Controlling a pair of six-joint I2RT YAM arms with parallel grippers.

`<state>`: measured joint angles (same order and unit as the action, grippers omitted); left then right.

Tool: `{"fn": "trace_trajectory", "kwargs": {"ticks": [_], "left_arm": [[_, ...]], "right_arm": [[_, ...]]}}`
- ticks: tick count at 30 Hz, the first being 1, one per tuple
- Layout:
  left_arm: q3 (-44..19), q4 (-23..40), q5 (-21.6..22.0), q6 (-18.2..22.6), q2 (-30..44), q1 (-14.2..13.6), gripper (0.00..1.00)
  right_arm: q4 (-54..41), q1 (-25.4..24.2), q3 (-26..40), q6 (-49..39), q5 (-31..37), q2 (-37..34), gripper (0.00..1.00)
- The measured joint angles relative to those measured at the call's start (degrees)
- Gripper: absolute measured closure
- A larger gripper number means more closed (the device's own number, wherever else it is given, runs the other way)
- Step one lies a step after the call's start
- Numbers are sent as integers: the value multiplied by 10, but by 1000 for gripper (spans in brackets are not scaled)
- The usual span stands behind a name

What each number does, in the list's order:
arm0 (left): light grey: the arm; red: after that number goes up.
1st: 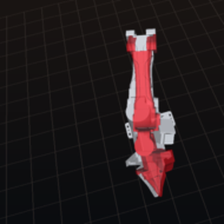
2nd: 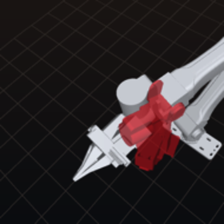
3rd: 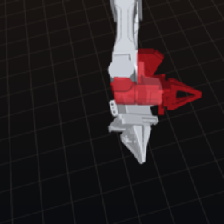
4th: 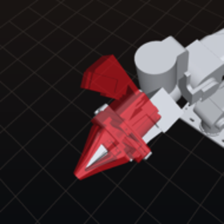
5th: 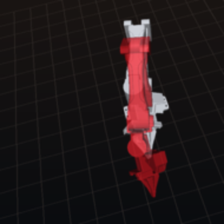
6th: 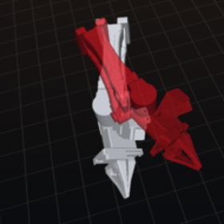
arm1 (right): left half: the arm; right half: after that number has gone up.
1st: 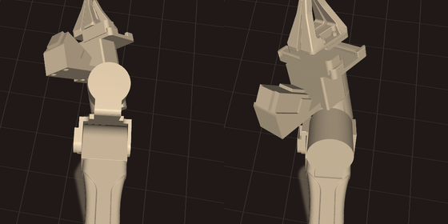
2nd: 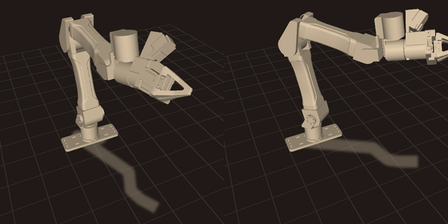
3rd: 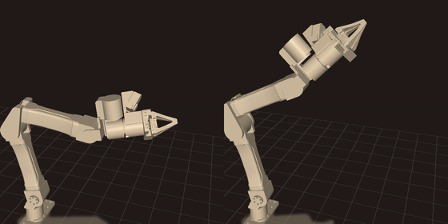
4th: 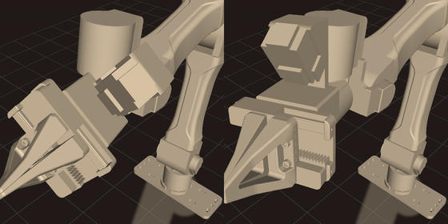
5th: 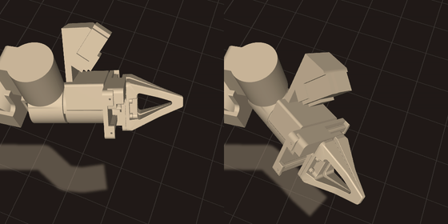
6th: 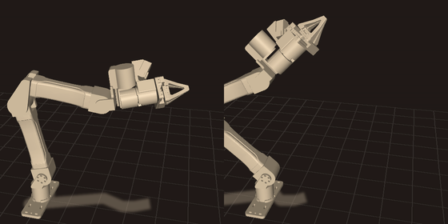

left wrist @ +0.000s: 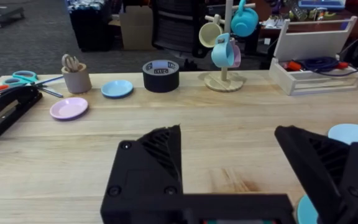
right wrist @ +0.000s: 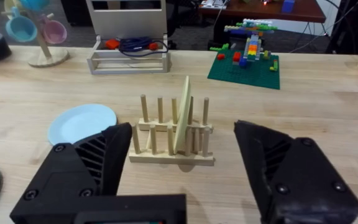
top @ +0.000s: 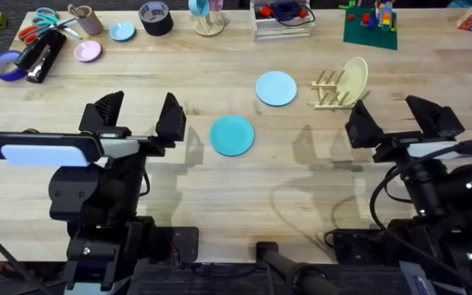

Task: Pick up the plates from the table one by one and place each into a slot on the dish rack.

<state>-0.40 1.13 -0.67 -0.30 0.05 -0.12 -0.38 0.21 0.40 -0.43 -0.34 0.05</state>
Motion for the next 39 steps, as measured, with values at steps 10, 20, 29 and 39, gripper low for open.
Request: {"fn": "trace_trajectory", "kwargs": {"ticks": [10, 20, 29, 39], "left_arm": [[0, 0, 0, 2, 0, 0, 73], [0, 0, 0, 3, 0, 0, 74], [-23, 23, -1, 3, 0, 0, 72], [-237, 220, -2, 3, 34, 0, 71]], "right_arm": [[-7, 0, 1, 0, -1, 0, 7], [-7, 0, 1, 0, -1, 0, 7], [-36, 0, 20, 0, -2, 0, 7], [-208, 0, 177, 0, -5, -4, 9]]}}
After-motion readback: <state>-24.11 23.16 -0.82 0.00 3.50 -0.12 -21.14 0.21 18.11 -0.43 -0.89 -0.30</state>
